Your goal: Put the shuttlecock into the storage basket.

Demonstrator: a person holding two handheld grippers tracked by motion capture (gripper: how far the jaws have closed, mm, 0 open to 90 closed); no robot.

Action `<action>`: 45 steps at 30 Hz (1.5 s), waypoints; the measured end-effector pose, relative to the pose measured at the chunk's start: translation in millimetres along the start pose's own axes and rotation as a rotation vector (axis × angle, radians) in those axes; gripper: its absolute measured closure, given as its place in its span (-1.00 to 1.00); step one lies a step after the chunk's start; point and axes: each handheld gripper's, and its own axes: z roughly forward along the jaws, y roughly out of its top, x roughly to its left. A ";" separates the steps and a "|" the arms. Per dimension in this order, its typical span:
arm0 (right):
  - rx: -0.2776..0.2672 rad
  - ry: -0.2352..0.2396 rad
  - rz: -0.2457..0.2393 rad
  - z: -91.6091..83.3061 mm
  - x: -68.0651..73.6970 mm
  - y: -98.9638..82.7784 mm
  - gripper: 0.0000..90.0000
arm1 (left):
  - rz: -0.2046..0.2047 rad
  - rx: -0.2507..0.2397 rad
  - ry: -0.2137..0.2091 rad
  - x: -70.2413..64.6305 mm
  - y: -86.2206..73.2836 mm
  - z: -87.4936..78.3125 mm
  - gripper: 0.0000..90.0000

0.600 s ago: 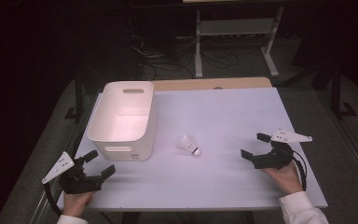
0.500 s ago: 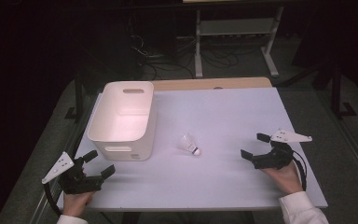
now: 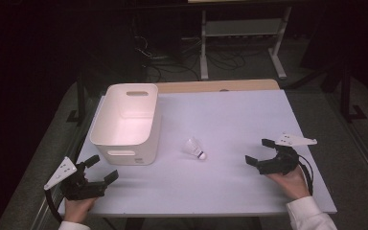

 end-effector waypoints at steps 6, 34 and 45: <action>0.043 0.016 -0.012 2.1 7.0 10.1 -1.00 | 0.002 0.000 -0.007 -0.7 -0.2 0.6 -1.00; 0.168 0.061 -0.054 20.6 18.0 47.4 -1.00 | -0.008 -0.007 -0.007 -2.3 0.0 1.2 -1.00; 0.226 0.081 -0.095 35.9 28.7 72.9 -1.00 | 0.006 -0.006 -0.005 -2.3 0.6 0.1 -1.00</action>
